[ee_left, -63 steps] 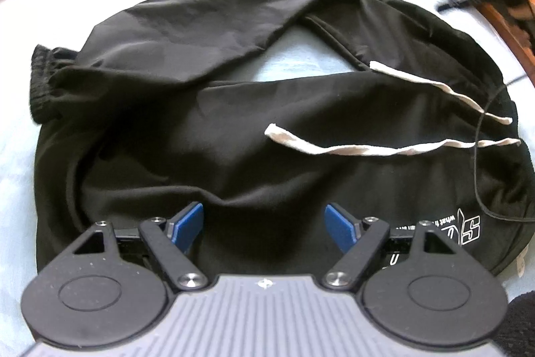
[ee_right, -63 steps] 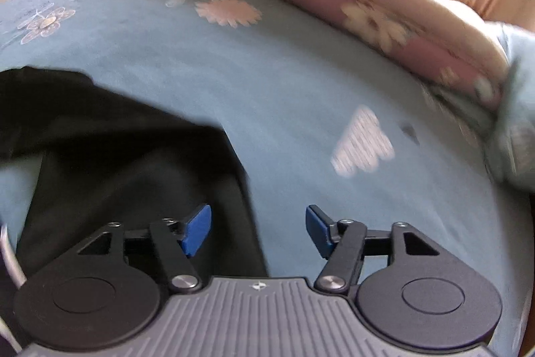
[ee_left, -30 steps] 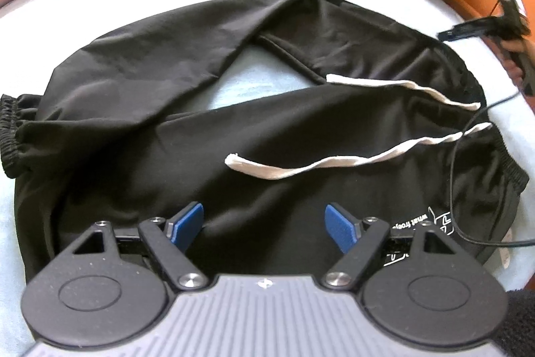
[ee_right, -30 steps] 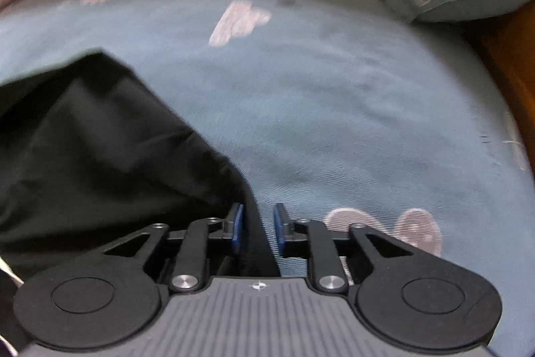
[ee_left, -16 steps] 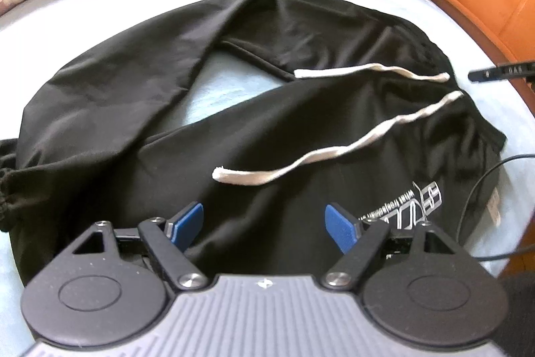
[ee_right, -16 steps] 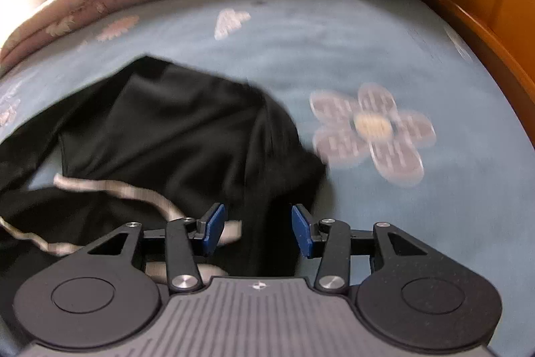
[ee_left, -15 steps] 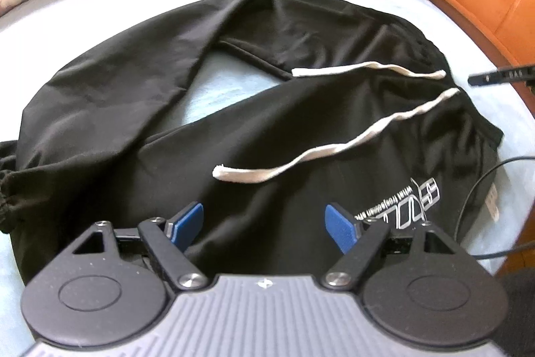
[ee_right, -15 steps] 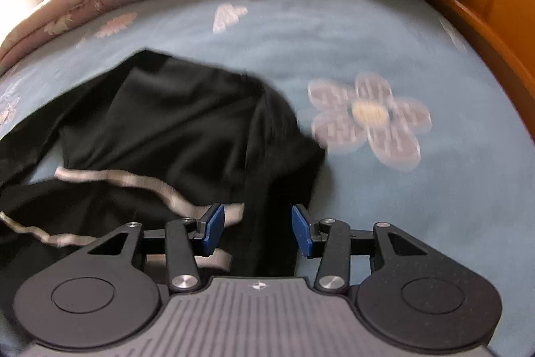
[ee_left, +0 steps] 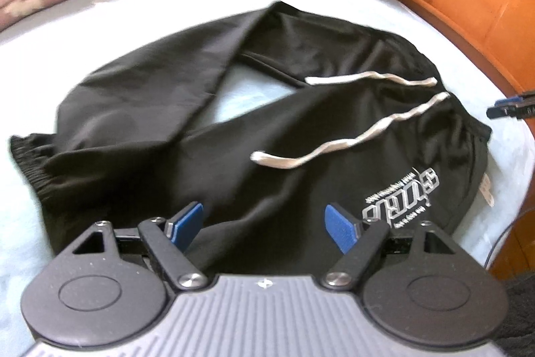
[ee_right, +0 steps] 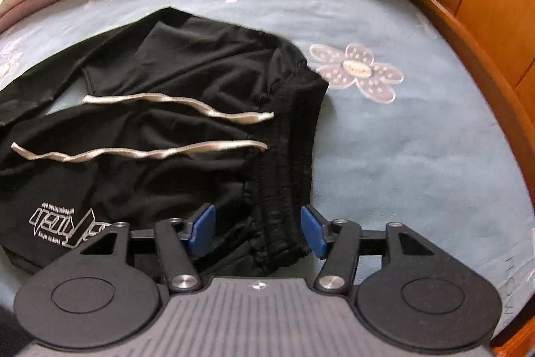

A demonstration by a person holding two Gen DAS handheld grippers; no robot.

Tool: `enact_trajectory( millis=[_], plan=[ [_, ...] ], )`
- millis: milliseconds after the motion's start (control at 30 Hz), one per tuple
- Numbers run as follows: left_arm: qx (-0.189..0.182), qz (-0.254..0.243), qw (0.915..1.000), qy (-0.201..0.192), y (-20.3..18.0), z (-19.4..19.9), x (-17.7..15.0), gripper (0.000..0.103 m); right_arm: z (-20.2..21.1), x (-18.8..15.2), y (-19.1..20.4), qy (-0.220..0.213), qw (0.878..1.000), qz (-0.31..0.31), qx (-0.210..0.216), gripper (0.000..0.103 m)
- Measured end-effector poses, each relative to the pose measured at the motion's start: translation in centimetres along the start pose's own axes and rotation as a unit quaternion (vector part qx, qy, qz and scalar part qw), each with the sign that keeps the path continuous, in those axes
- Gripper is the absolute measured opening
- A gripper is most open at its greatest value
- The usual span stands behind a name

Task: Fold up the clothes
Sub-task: 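Grasp a trouser leg cuff with the left gripper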

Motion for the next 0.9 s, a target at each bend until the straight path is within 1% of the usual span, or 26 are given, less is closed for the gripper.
enact_trajectory(
  millis=[67, 200, 267, 300, 333, 367, 433, 500, 567, 600, 667, 767, 900],
  plan=[
    [0.023, 0.004, 0.9997, -0.012, 1.5, 0.7, 0.1, 0.08, -0.5, 0.6, 1.5, -0.003, 1.0, 0.016, 0.008, 0.062],
    [0.079, 0.001, 0.9963, -0.035, 5.0, 2.0, 0.3, 0.079, -2.7, 1.8, 5.0, -0.008, 0.998, 0.039, 0.046, 0.062],
    [0.107, 0.0, 0.9932, -0.047, 6.7, 2.7, 0.4, 0.076, -4.2, 2.2, 6.8, -0.001, 0.997, 0.048, 0.068, 0.062],
    [0.121, -0.004, 0.9913, -0.052, 7.5, 3.0, 0.5, 0.069, -4.9, 2.5, 7.7, 0.001, 0.995, 0.053, 0.079, 0.062],
    [0.133, -0.014, 0.9895, -0.055, 8.1, 2.9, 0.6, 0.059, -5.7, 2.7, 8.8, 0.006, 0.994, 0.057, 0.092, 0.062],
    [0.142, -0.025, 0.9881, -0.055, 8.5, 2.7, 0.8, 0.055, -6.3, 2.8, 9.8, 0.011, 0.993, 0.06, 0.104, 0.062],
    [0.161, -0.054, 0.9839, -0.055, 8.9, 2.4, 1.3, 0.054, -7.5, 3.2, 11.9, 0.015, 0.99, 0.066, 0.123, 0.063],
    [0.18, -0.097, 0.9772, -0.058, 8.9, 1.9, 1.8, 0.054, -8.4, 3.6, 13.8, 0.015, 0.987, 0.076, 0.144, 0.065],
    [0.193, -0.155, 0.9673, -0.055, 8.3, 1.1, 2.3, 0.054, -9.1, 4.0, 15.5, 0.016, 0.984, 0.08, 0.16, 0.067],
    [0.197, -0.188, 0.9608, -0.053, 7.8, 0.7, 2.5, 0.054, -9.5, 4.1, 16.2, 0.017, 0.982, 0.083, 0.167, 0.067],
    [0.203, -0.254, 0.9447, -0.047, 6.8, -0.4, 2.5, 0.056, -10.3, 4.4, 17.5, 0.021, 0.979, 0.086, 0.182, 0.067],
    [0.208, -0.337, 0.9178, -0.03, 5.7, -2.4, 2.2, 0.056, -11.4, 4.5, 18.4, 0.028, 0.977, 0.083, 0.195, 0.067],
    [0.209, -0.412, 0.8871, -0.002, 5.4, -4.7, 1.9, 0.054, -12.3, 4.2, 18.7, 0.036, 0.976, 0.077, 0.201, 0.068]
  ],
)
Point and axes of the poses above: each gripper's, at about its wrist camera, not at the fingertips, and z roughly against the way its jaws point, y to its left, x to its top, the point moved 9 cm from there along -z, roughly the way its jaws point, and after that the axes turned 9 degrees about x, right-handed, at the moved point
